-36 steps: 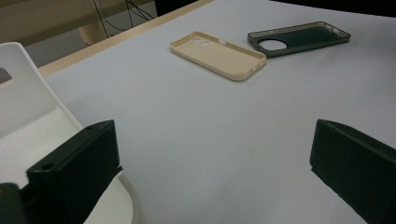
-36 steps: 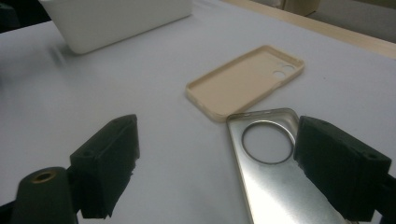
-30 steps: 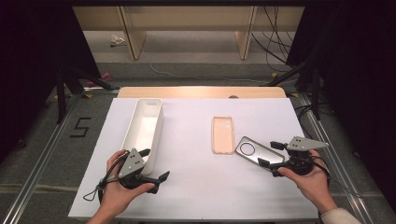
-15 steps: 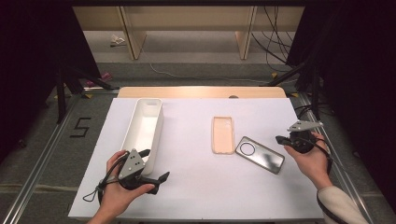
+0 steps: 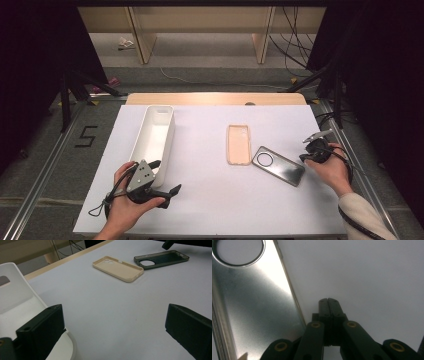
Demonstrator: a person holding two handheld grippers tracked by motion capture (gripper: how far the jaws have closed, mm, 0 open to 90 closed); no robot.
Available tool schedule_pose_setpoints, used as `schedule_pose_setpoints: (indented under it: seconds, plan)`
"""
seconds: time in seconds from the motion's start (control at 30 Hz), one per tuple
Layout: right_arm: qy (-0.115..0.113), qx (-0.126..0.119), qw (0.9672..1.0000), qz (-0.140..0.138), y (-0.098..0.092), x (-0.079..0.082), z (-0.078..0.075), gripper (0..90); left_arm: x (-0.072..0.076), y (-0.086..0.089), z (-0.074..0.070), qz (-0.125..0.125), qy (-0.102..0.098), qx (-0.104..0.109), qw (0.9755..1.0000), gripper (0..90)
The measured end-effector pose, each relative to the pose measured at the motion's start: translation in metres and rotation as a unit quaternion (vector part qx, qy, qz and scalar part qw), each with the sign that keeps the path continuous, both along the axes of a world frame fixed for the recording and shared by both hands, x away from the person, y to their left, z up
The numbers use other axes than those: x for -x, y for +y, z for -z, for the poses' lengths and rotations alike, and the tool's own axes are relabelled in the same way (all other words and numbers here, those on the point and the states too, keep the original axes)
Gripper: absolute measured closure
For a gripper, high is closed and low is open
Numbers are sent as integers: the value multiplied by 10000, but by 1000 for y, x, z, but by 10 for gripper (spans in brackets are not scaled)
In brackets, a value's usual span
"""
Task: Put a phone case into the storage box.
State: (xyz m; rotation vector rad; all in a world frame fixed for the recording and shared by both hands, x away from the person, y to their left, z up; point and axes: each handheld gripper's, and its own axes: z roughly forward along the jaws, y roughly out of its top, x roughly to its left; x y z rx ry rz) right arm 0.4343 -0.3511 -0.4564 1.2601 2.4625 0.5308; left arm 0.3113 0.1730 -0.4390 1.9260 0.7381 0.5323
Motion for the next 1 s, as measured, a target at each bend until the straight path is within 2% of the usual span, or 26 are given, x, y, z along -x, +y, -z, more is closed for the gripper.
schedule_pose_setpoints:
  seconds: [0.2,0.37,0.47,0.67,1.0]
  plan:
    - [205,336,9990,-201,6,3,3,900,0,0,0,11,0,1,10000,14]
    - [253,718,9961,-445,13,8,1,900,1,1,0,11,-1,11,10000,15]
    - [301,848,9946,-523,16,11,1,900,1,1,0,8,-7,12,10000,15]
    - [474,957,9919,-680,20,17,-1,900,1,1,0,13,0,13,10000,15]
    - [779,1098,9878,-781,29,31,-4,900,0,0,0,28,13,17,10000,15]
